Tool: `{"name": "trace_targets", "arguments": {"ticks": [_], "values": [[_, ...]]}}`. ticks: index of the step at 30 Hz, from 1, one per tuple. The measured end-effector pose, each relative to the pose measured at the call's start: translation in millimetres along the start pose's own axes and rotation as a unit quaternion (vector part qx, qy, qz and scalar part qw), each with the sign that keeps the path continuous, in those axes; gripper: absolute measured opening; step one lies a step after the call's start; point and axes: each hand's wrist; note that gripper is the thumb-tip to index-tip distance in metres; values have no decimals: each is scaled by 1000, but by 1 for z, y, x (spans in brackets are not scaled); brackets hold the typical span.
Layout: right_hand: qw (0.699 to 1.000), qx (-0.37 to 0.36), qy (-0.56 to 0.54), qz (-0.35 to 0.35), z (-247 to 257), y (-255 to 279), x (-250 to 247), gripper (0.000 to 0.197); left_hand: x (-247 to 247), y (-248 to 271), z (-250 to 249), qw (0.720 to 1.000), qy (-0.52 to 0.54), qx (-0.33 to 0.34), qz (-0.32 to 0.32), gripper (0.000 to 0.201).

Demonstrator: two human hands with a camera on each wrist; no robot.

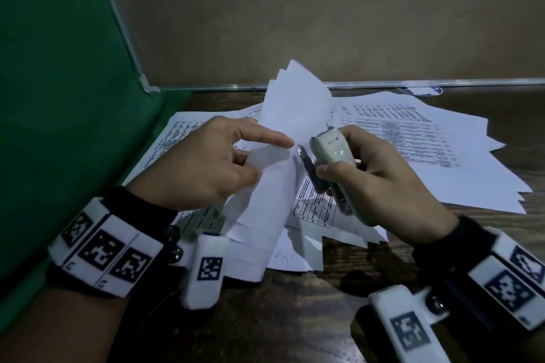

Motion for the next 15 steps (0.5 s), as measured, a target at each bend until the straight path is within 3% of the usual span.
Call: {"name": "trace_targets", "arguments": {"ticks": [3, 7, 10, 15], "values": [[999, -2, 46, 12, -3, 0, -1, 18, 0, -2, 4, 999, -22, -30, -6, 52], [996, -26, 89, -1, -2, 2, -1, 11, 8, -4, 6, 998, 9, -5, -68, 7], [989, -53, 137, -28, -1, 3, 0, 20, 13, -7, 4, 991, 27, 48, -119, 18], [979, -104, 150, -90, 0, 3, -2, 22, 18, -4, -5, 974, -65, 138, -169, 38]]}}
Point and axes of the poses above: each hand's wrist, its own y-axis away from the middle knuckle, its own x-axis out of the palm, z = x × y, and after that the axes turned 3 degrees about -y, right-handed
